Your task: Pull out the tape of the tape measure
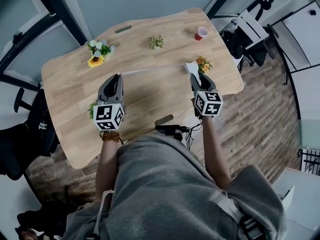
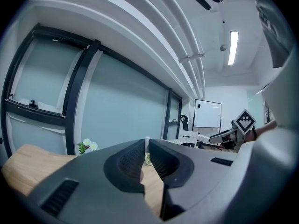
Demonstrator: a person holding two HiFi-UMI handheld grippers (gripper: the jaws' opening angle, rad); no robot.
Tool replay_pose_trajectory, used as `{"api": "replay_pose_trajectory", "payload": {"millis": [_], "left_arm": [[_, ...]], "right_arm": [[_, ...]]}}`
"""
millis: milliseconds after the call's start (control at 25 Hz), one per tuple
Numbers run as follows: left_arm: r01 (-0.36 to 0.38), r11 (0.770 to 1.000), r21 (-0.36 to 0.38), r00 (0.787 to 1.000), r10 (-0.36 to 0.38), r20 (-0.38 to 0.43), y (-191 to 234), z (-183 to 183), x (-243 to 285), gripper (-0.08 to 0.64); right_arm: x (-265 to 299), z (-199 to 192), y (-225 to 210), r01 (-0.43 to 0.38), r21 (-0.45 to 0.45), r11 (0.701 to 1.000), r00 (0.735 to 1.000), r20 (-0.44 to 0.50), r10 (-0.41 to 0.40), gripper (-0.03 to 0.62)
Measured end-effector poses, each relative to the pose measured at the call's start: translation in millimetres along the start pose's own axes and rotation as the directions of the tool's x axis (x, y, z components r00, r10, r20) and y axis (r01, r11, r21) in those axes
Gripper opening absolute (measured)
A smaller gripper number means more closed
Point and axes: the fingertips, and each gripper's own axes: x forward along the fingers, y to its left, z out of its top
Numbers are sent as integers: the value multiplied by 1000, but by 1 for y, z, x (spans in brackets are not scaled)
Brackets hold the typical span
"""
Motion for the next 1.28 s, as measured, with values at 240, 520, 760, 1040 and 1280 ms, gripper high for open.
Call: {"api": "replay_pose_trajectory", "payload": {"millis": [240,520,760,1040,1280], "left_arm": [[25,1000,3,999,-25,-47,-3,-13,12,34],[78,997,29,992,-74,-106,-16,-30,27,34],[107,994,26,980,-101,-169,-20,-53,35,34],[126,992,15,963,-119,-241,-19,-81,38,34],[134,991,14,942,-123,-313,-19,-114,38,34]], "right_arm": [[4,-4,-3,-1,3,1000,1000,-20,1,133],[13,-17,0,-14,2,1000,998,-54,14,133],[26,-35,10,-46,9,999,994,-100,47,133],[40,-56,28,-92,0,996,984,-153,90,133],[49,-72,36,-123,-16,992,975,-190,117,133]]}}
